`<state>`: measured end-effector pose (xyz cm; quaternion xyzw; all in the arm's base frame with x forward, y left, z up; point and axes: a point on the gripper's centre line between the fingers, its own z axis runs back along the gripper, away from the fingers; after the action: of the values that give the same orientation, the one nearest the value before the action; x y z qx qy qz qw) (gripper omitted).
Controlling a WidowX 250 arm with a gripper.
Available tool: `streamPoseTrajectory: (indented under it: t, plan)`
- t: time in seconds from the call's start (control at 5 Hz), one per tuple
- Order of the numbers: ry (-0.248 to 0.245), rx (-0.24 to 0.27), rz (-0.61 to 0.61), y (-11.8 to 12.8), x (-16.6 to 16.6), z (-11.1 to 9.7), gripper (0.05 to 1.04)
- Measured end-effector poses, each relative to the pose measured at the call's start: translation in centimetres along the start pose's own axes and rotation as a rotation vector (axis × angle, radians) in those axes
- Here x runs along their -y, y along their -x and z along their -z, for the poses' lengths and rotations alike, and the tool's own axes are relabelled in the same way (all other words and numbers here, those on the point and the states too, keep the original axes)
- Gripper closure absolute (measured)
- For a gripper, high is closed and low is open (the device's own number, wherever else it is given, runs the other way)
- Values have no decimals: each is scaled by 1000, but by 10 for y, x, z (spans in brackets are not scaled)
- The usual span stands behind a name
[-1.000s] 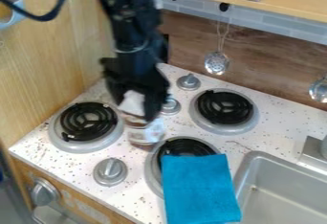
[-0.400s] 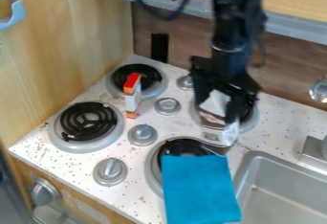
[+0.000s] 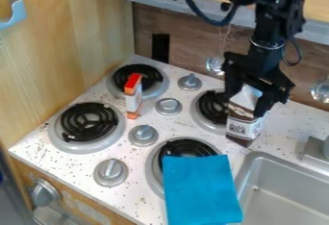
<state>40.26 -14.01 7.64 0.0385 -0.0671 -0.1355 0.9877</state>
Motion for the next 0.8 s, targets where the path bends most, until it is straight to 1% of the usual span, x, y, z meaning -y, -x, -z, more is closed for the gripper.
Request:
streamPoseTrajectory:
  t: [0.2, 0.4, 0.8]
  plan:
    - [-9, 1, -6, -17, 0, 8, 244]
    - [-20, -10, -5, -20, 0, 18, 244]
    - [-57, 28, -11, -24, -5, 33, 244]
